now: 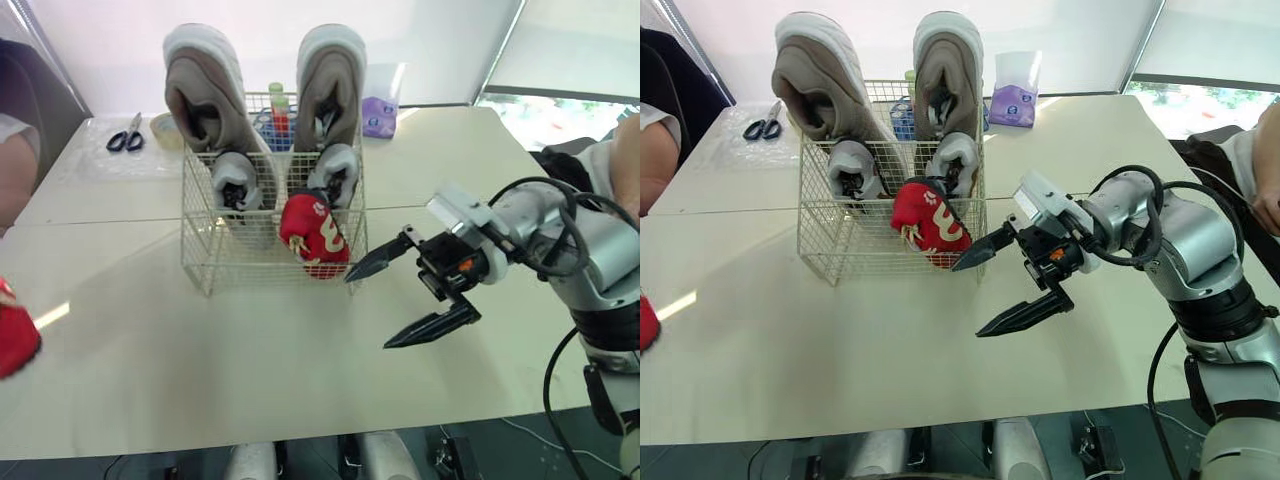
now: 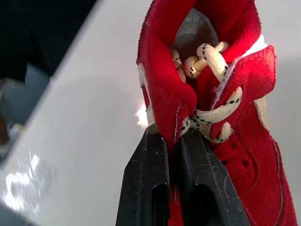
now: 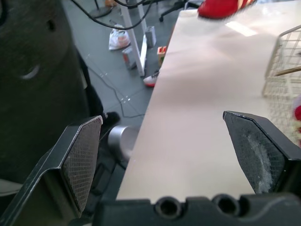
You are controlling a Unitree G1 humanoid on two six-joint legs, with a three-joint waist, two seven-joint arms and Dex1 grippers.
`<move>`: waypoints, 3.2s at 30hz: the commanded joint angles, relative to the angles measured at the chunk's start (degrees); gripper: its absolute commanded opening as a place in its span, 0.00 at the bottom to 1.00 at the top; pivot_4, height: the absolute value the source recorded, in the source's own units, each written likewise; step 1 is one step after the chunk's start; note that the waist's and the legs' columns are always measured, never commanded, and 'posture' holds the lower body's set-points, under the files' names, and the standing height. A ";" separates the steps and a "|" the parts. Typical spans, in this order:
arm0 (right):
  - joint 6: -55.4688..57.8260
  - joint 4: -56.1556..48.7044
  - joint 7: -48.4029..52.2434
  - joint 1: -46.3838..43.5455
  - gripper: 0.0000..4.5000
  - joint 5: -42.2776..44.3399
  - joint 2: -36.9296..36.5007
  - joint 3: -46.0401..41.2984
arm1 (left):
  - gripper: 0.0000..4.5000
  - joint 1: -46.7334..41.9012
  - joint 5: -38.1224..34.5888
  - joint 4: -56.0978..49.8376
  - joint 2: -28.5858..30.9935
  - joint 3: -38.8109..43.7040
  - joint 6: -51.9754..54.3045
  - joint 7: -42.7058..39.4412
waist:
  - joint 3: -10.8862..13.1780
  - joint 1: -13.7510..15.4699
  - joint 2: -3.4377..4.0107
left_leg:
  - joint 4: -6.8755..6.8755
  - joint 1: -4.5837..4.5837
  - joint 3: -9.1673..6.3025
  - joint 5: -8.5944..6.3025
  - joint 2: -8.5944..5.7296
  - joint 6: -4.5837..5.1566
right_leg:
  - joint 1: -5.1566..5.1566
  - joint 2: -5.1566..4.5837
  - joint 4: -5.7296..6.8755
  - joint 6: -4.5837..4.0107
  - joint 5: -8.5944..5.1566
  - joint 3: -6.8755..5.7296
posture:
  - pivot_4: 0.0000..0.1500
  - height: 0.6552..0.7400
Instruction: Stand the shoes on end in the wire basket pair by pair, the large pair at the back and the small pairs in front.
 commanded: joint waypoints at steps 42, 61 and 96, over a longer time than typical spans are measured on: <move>18.47 -1.39 -29.81 16.54 1.00 22.73 1.28 -27.12 | 0.01 11.70 53.43 -35.64 -46.98 -51.86 -90.16 -11.63 | -0.06 1.33 0.00 | 0.35 0.22 0.01 0.11 0.11 0.35 | 0.70 0.33 -0.16 0.66 0.34 -0.66 | 1.00 1.00; 16.38 -0.83 -32.69 17.88 1.00 22.80 3.88 -26.28 | 0.01 8.78 55.77 -35.89 -51.20 -48.03 -91.56 -11.35 | -0.14 1.31 0.06 | 0.34 0.22 -0.01 0.09 0.20 0.38 | 0.76 0.35 -0.23 0.68 0.34 -0.69 | 1.00 1.00; 8.14 -7.69 -27.16 27.36 1.00 9.66 -1.98 -19.82 | 0.62 20.28 51.17 -37.63 -56.78 -48.11 -86.54 -15.06 | -0.14 1.32 0.05 | 0.31 0.20 -0.06 0.08 0.20 0.40 | 0.78 0.39 -0.41 0.68 0.32 -0.72 | 1.00 1.00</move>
